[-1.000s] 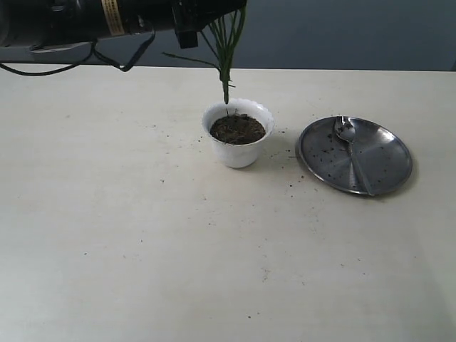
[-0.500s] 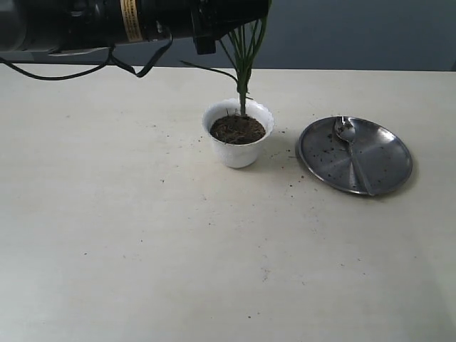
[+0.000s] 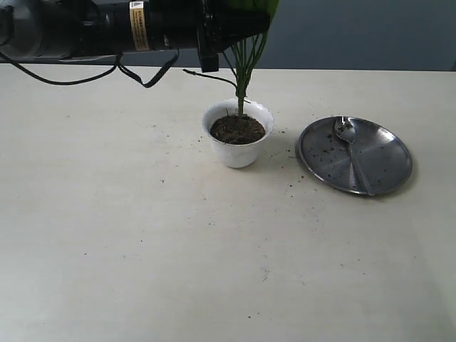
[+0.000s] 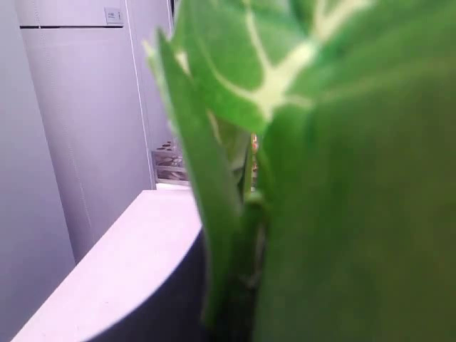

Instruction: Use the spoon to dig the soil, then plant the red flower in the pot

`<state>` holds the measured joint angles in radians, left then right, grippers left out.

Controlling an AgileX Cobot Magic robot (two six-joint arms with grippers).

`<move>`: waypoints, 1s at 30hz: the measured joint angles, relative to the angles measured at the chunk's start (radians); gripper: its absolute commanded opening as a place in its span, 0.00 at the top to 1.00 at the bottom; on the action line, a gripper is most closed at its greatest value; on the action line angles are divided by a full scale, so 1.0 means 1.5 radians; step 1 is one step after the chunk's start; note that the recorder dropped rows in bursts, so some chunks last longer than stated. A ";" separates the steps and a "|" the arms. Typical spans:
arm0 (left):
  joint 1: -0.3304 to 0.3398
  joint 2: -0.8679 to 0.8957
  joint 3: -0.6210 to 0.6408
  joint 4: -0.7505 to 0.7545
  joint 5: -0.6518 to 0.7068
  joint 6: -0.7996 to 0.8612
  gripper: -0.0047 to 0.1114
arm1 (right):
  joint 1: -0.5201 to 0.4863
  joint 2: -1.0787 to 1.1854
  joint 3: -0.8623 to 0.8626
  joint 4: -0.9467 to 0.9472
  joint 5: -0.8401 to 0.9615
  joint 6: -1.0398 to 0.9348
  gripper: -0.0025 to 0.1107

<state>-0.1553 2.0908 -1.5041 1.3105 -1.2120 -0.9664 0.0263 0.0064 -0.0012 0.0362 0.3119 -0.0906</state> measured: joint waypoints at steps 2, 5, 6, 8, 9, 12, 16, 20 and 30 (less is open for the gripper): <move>0.000 0.019 -0.015 0.000 0.000 0.001 0.96 | 0.000 0.000 0.000 0.000 0.000 0.000 0.98; 0.000 0.042 -0.035 0.000 0.000 0.001 0.96 | 0.000 0.000 0.000 0.000 0.000 0.000 0.98; 0.000 0.049 -0.041 0.000 0.000 0.001 0.96 | 0.000 0.000 0.000 0.000 0.000 0.000 0.98; 0.000 0.062 -0.053 0.000 0.000 0.001 0.96 | 0.000 0.000 0.000 0.000 0.000 0.000 0.98; 0.000 0.066 -0.058 0.000 0.000 0.001 0.96 | 0.000 0.000 0.000 0.000 0.000 0.000 0.98; 0.000 0.074 -0.068 0.008 0.001 0.001 0.96 | 0.000 0.000 0.000 0.000 0.000 0.000 0.98; 0.003 0.074 -0.077 0.022 0.000 0.002 0.96 | 0.000 0.000 0.000 0.000 0.000 0.000 0.98; 0.017 0.075 -0.077 0.024 0.000 0.002 0.96 | 0.000 0.000 0.000 0.000 0.000 0.000 0.98; 0.027 0.103 -0.077 0.018 0.001 -0.005 0.96 | 0.000 0.000 0.000 0.000 0.000 0.000 0.98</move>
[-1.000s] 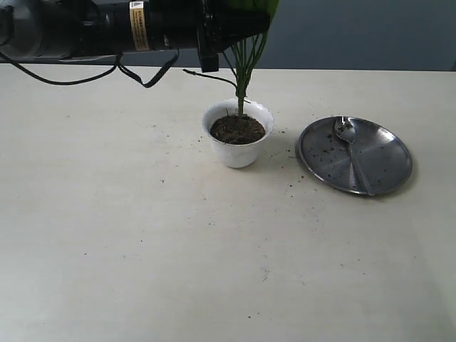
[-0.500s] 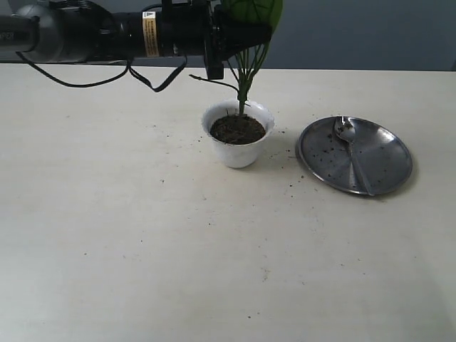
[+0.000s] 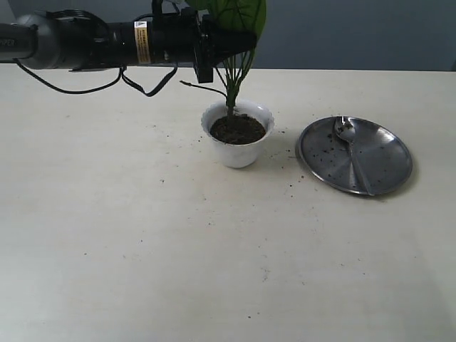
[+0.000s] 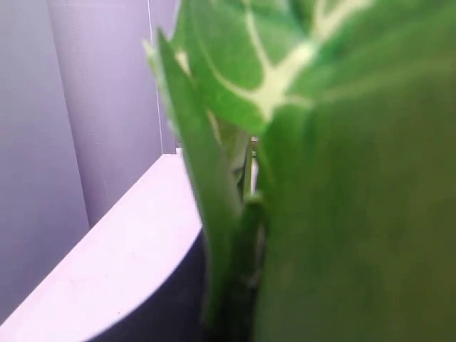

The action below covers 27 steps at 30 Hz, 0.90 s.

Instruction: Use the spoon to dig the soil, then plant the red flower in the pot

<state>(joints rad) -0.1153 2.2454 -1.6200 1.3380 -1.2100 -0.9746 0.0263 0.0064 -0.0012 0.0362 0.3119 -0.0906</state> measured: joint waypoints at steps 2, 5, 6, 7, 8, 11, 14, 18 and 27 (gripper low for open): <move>-0.003 0.000 0.000 -0.002 0.000 -0.001 0.96 | 0.000 0.000 0.000 0.000 0.000 0.000 0.98; -0.007 0.000 0.000 -0.002 -0.001 -0.002 0.96 | 0.000 0.000 0.000 0.000 0.000 0.000 0.98; -0.010 0.000 0.000 -0.002 -0.001 -0.002 0.96 | 0.000 0.000 0.000 0.000 0.000 0.000 0.98; -0.010 0.000 0.000 -0.002 -0.001 -0.002 0.96 | 0.000 0.000 0.000 0.000 0.000 0.000 0.98; -0.010 0.000 0.000 -0.002 -0.001 -0.002 0.96 | 0.000 0.000 0.000 0.000 0.000 0.000 0.98; -0.013 0.000 0.000 -0.007 -0.001 -0.002 0.96 | 0.000 0.000 0.000 0.000 0.000 0.000 0.98; -0.021 0.000 0.000 -0.013 -0.001 0.002 0.96 | 0.000 0.000 0.000 0.000 0.000 0.000 0.98; -0.021 0.000 0.000 -0.013 -0.001 0.005 0.96 | 0.000 0.000 0.000 0.000 0.000 0.000 0.98; -0.021 0.023 0.000 -0.015 -0.001 0.007 0.96 | 0.000 0.000 0.000 0.000 0.000 0.000 0.98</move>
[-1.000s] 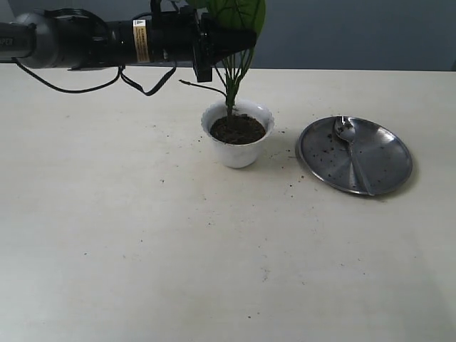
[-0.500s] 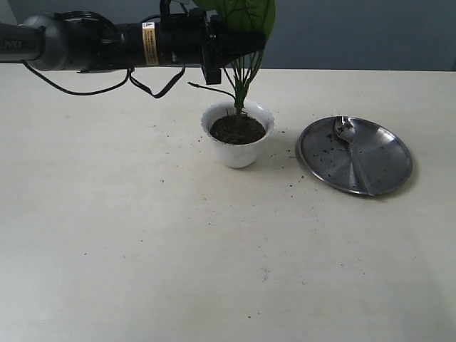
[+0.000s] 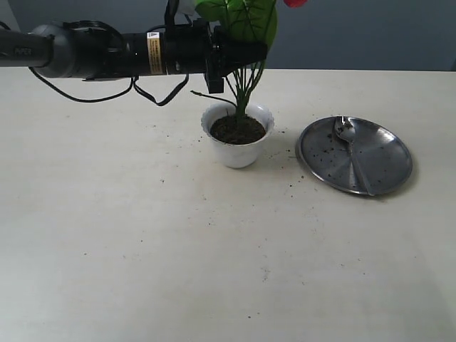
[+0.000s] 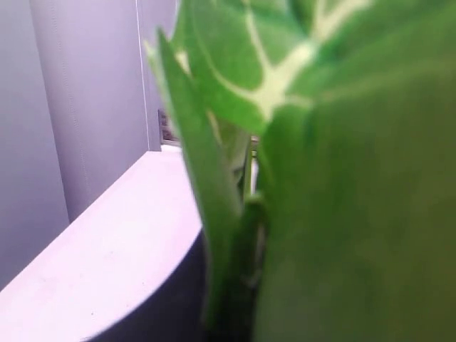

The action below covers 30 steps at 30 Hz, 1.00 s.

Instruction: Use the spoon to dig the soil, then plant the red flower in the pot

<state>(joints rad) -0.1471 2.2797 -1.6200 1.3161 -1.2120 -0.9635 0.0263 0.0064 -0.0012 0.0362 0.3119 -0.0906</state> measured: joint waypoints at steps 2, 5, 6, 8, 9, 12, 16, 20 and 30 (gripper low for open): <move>0.000 0.003 0.000 0.000 0.001 0.002 0.96 | 0.000 0.000 0.000 0.000 0.000 0.000 0.98; 0.000 0.003 0.000 0.000 0.001 0.007 0.96 | 0.000 0.000 0.000 0.000 0.000 0.000 0.98; 0.000 0.003 0.000 0.000 0.001 0.009 0.96 | 0.000 0.000 0.000 0.000 0.000 0.000 0.98; 0.000 0.003 0.000 0.001 0.001 0.012 0.96 | 0.000 0.000 0.000 0.000 0.000 0.000 0.98; 0.000 0.003 0.000 0.001 0.001 0.012 0.96 | 0.000 0.000 0.000 0.000 0.000 0.000 0.98; 0.000 0.006 0.000 0.001 0.001 0.014 0.96 | 0.000 0.000 0.000 0.000 0.000 0.000 0.98; 0.000 0.019 -0.001 -0.005 -0.001 0.015 0.96 | 0.000 0.000 0.000 0.000 0.000 0.000 0.98; 0.000 0.035 -0.001 -0.011 -0.002 0.015 0.96 | 0.000 0.000 0.000 0.000 0.000 0.000 0.98; 0.000 0.042 -0.004 -0.014 -0.009 0.018 0.96 | 0.000 0.000 0.000 0.000 0.000 0.000 0.98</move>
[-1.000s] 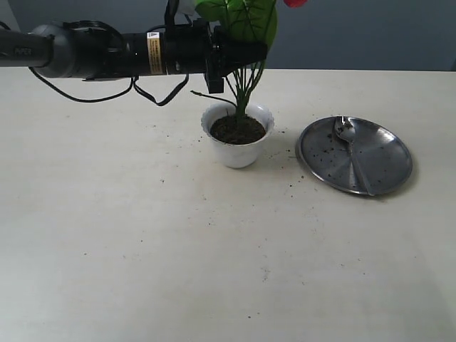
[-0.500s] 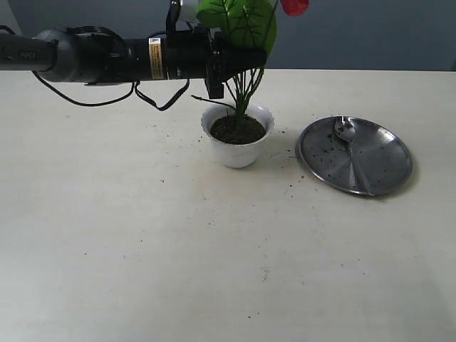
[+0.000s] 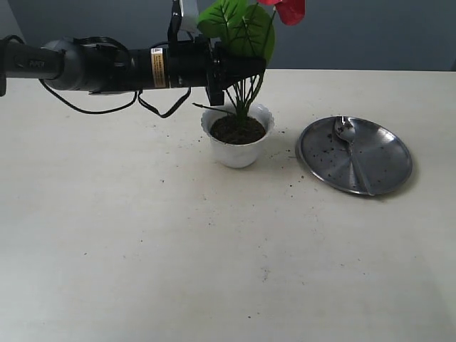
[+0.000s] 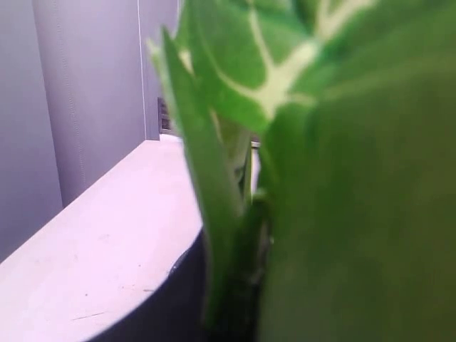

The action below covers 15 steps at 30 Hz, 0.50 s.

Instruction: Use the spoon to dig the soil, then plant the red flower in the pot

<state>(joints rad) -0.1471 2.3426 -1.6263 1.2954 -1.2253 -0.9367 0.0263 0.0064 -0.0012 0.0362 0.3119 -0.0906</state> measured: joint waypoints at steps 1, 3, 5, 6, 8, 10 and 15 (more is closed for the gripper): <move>0.000 0.000 0.000 0.001 0.000 0.000 0.96 | 0.000 0.000 0.000 0.000 0.000 0.000 0.98; 0.000 0.000 0.000 0.006 -0.003 0.003 0.96 | 0.000 0.000 0.000 0.000 0.000 0.000 0.98; 0.000 0.000 0.000 0.010 -0.004 0.003 0.96 | 0.000 0.000 0.000 0.000 0.000 0.000 0.98; 0.000 0.001 0.000 0.012 -0.007 0.004 0.96 | 0.000 0.000 0.000 0.000 0.000 0.000 0.98; 0.000 0.006 0.000 0.011 -0.012 0.004 0.96 | 0.000 0.000 0.000 0.000 0.000 0.000 0.98; 0.000 0.013 -0.001 0.009 -0.018 0.004 0.96 | 0.000 0.000 0.000 0.000 0.000 0.000 0.98; 0.000 0.026 -0.004 0.002 -0.032 0.005 0.96 | 0.000 0.000 0.000 0.000 0.000 0.001 0.98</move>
<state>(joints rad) -0.1471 2.3815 -1.6327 1.2979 -1.2729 -0.9293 0.0263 0.0064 -0.0012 0.0362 0.3119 -0.0892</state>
